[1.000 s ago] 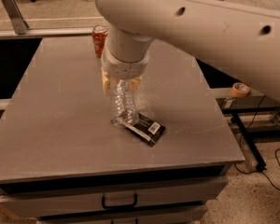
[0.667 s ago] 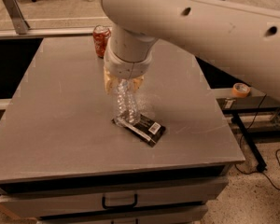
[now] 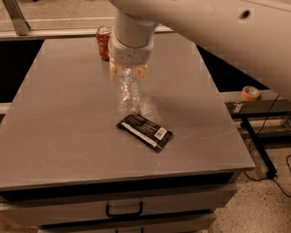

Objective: Move water bottle near coke can

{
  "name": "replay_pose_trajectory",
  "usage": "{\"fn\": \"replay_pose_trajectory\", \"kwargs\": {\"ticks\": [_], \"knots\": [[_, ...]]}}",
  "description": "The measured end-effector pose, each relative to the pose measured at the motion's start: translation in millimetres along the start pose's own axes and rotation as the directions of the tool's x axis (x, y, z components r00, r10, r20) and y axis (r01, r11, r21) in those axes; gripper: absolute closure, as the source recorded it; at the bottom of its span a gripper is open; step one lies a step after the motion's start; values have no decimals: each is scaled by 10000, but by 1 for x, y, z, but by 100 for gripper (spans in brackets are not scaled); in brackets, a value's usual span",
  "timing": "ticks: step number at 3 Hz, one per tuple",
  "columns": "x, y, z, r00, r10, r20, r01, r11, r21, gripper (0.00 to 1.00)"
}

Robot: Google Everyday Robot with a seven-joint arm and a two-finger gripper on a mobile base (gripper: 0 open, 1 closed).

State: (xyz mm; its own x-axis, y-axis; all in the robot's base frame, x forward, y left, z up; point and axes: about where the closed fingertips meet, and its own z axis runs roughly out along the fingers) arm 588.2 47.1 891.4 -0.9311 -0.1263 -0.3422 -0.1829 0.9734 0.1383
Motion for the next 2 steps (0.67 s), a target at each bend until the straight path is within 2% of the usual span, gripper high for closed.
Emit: {"fn": "replay_pose_trajectory", "kwargs": {"ticks": [1,2], "knots": [[-43,-10,5,9997,157,-202,-153,9997,184,100],[-74,-11,22,9963,116,-852,-120,9999,-38,82]]}}
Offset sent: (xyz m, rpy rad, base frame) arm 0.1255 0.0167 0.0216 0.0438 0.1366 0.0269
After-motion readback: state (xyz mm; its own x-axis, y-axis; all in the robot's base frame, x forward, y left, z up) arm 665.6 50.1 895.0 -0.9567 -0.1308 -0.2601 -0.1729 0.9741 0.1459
